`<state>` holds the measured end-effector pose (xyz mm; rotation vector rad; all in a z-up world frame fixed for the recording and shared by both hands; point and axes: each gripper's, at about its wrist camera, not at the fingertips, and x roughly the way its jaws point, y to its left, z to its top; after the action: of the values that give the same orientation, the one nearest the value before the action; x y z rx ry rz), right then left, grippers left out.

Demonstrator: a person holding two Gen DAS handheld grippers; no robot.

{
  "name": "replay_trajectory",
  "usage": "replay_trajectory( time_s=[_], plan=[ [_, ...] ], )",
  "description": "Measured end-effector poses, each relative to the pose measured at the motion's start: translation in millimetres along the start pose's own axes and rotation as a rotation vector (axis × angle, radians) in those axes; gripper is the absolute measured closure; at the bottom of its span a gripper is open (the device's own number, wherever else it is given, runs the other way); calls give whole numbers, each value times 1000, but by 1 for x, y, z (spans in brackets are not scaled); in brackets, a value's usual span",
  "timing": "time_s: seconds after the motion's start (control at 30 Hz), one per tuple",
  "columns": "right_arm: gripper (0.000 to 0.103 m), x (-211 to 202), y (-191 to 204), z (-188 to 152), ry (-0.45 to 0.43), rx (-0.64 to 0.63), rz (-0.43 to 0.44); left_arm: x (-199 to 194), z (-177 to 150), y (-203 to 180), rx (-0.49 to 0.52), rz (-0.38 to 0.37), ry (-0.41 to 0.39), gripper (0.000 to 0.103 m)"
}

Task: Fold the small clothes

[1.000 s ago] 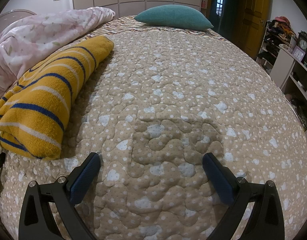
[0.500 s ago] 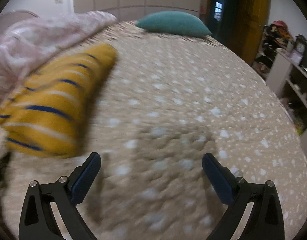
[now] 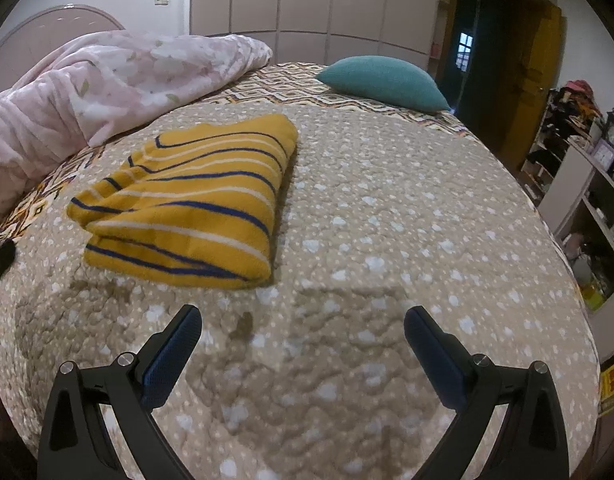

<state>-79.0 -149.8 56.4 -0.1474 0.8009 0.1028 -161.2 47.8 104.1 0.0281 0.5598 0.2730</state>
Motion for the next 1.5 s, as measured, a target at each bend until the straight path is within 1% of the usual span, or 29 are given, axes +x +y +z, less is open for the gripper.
replay_trajectory(
  time_s=[0.13,0.27,0.63,1.03,1.33,1.5],
  plan=[
    [0,-7,-7,-8,1,-4,-45,-10,-1,-8,-44,-29,18,0],
    [0,-11,-15,-12,-2,9,-60,-11,-5,-18,-24,-13,31,0],
    [0,-15,-21,-16,-9,31,-61,-6,-14,-29,11,-20,88,0],
    [0,-13,-21,-18,-3,33,-60,-6,-15,-34,17,-43,115,0],
    [0,-12,-28,-24,-3,51,-55,-5,-18,-43,47,-15,143,0],
    [0,-10,-28,-26,5,56,-56,-2,-22,-45,65,-22,161,0]
  ],
)
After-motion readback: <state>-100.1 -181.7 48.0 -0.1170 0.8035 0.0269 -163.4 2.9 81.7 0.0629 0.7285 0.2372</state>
